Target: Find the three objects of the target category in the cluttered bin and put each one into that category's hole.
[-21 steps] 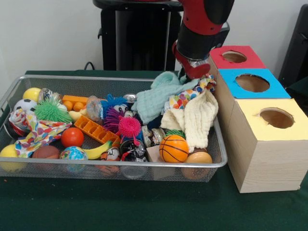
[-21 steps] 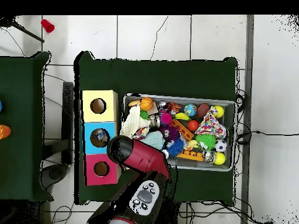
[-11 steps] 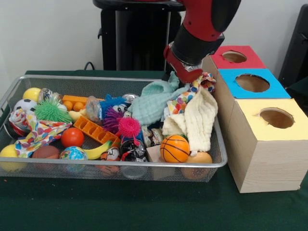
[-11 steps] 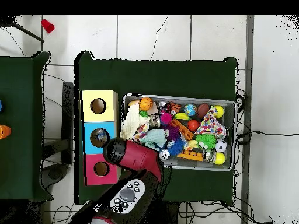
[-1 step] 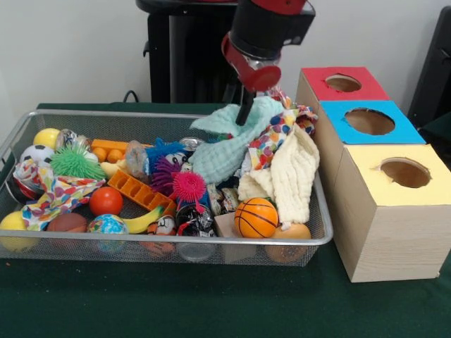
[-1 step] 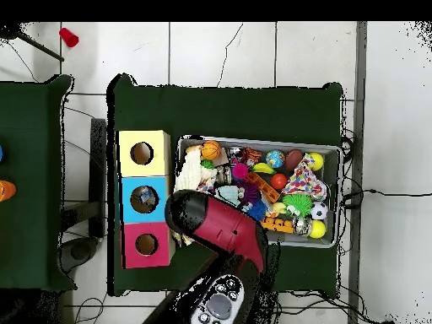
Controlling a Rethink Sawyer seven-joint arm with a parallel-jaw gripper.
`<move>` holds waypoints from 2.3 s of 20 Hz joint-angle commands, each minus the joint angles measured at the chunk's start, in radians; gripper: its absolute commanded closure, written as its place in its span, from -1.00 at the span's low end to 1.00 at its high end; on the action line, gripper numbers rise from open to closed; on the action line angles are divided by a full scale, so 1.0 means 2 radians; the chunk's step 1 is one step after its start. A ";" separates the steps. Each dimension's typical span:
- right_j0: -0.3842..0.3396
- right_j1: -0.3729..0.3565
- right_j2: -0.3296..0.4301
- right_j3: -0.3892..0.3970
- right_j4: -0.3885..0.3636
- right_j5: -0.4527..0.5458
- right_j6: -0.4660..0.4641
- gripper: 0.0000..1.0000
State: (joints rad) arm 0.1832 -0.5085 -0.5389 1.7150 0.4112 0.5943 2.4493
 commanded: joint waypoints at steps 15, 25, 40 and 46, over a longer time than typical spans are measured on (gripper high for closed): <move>-0.037 0.024 0.038 0.020 -0.089 -0.092 0.034 -1.00; 0.002 0.136 -0.053 -0.021 -0.077 -0.154 0.094 -1.00; -0.018 0.198 -0.031 -0.019 -0.023 -0.242 0.114 -1.00; -0.011 0.175 -0.031 -0.002 -0.008 -0.219 0.108 -1.00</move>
State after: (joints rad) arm 0.1746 -0.1652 -0.6930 1.7122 0.3222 0.1717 2.4493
